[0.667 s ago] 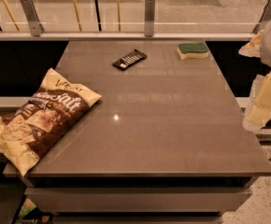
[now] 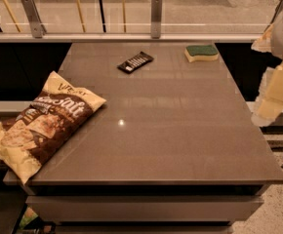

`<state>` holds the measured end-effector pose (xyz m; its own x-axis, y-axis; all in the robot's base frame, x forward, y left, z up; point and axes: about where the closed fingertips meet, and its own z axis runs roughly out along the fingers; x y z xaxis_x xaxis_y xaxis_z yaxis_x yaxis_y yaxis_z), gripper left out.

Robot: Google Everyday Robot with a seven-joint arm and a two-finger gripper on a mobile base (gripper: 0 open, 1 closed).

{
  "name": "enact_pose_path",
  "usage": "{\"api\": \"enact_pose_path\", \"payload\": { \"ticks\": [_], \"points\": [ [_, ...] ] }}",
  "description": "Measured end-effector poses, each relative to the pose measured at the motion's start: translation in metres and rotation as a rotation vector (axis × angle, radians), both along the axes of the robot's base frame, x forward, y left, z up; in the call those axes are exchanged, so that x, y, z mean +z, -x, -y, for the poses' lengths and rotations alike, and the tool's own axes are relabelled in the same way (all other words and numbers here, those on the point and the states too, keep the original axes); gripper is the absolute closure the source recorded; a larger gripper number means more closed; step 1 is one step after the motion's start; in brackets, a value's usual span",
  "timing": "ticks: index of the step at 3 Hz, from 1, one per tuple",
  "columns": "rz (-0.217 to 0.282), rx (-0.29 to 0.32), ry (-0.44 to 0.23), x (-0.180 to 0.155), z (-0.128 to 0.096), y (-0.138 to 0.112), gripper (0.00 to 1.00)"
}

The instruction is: Move sponge near brown chip bag

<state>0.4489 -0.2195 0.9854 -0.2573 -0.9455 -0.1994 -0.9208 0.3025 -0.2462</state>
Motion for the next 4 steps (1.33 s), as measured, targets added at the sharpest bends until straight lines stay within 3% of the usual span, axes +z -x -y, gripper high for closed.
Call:
{"api": "enact_pose_path", "payload": {
  "ticks": [2, 4],
  "points": [
    [0.008, -0.081, 0.041, 0.017, 0.006, -0.041, 0.00],
    [0.022, -0.103, 0.056, 0.022, 0.012, -0.085, 0.00]
  ]
}}
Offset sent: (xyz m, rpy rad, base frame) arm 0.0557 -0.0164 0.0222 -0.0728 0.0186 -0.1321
